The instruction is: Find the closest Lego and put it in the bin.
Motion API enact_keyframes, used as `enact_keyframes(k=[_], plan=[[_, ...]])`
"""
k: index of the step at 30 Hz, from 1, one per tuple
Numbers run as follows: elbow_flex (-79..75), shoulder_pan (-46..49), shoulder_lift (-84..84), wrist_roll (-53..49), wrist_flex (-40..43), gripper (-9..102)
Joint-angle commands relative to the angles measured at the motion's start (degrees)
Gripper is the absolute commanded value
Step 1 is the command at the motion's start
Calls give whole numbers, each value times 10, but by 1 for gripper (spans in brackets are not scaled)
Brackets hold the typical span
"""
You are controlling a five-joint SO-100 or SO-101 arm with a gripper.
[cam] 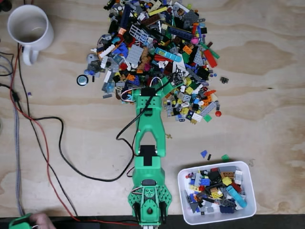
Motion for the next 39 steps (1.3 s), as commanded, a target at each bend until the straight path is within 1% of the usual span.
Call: enact_keyframes(k=[1,7,13,25,33,36,39], plan=[[-9,0,52,0,-5,10],[-11,18,47,-14,-18,11],[-18,18,40,-20,-20,11],[-18,12,33,-40,-33,8],[-18,11,33,-31,-33,5],[-20,14,47,-33,-23,5],[-49,21,57,-38,10,4]])
